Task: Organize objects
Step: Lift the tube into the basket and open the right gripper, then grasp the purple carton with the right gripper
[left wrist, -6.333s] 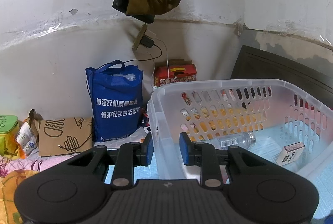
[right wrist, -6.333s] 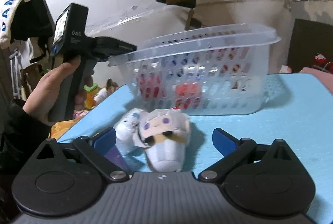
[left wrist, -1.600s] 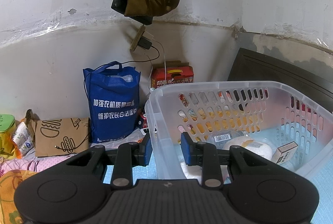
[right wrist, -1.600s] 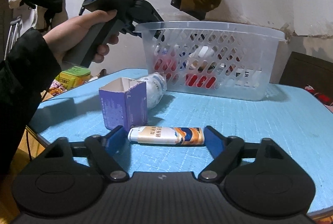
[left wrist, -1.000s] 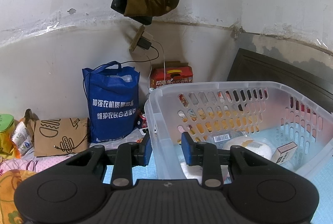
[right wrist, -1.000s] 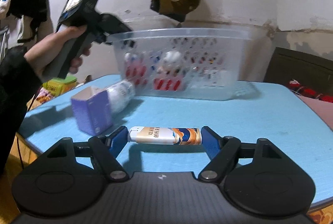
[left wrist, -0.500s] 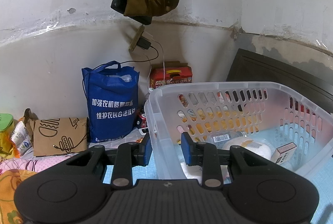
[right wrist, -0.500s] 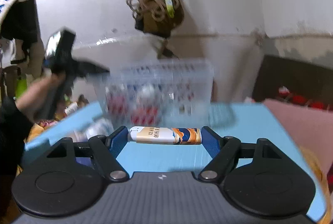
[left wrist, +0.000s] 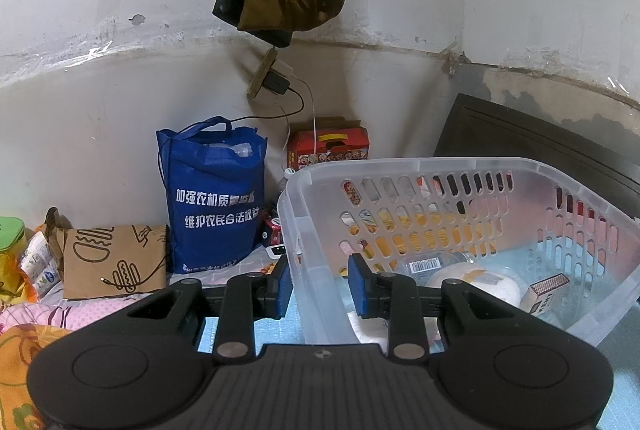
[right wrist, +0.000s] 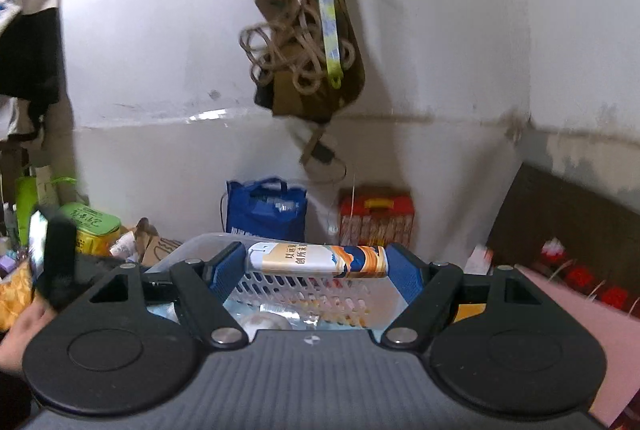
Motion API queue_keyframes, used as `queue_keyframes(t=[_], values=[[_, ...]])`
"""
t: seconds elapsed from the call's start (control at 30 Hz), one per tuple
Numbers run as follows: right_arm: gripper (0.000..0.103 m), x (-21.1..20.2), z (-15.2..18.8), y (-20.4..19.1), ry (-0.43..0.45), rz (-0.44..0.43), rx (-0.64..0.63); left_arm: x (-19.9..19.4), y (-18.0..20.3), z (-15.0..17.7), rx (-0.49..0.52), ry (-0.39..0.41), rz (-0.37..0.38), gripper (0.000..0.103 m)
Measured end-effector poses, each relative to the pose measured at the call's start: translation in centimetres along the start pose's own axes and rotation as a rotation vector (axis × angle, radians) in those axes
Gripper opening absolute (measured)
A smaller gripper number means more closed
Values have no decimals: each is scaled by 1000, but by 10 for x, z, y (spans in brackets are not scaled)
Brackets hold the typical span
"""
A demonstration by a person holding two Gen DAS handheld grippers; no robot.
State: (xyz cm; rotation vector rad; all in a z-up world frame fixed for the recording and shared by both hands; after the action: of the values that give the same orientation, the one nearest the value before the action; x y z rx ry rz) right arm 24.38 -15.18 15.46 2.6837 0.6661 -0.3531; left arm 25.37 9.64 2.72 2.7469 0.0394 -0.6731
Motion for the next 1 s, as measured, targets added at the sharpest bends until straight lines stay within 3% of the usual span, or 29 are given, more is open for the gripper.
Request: queue_keyframes(t=[0.13, 0.27, 0.37, 0.6, 0.8, 1.0], values=[[79, 42, -3, 3, -78, 1, 3, 0, -1, 0, -3, -2, 2, 34], [80, 62, 4, 5, -103, -1, 12, 0, -1, 0, -3, -2, 3, 34], [93, 70, 7, 2, -135, -2, 8, -1, -1, 0, -4, -1, 4, 34], [99, 58, 14, 6, -133, 19, 18, -1, -1, 0, -3, -4, 4, 35], [103, 12, 39, 6, -53, -21, 115, 0, -1, -1, -4, -3, 4, 35], [103, -27, 72, -4, -17, 66, 140, -1, 0, 1, -2, 3, 0, 35]])
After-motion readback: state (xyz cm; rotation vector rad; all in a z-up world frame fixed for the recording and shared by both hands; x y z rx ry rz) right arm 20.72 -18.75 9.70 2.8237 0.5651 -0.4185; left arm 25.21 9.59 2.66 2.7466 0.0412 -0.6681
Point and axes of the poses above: each gripper's, at about its wrist camera, not at the fingertips, and x roughly the way its jaws point, y to its right, z to its underside, the point moved 1 cm from there along x, roughly the way its jaws point, and after that the axes turned 15 degrees about -x, right-handed, at the moved point
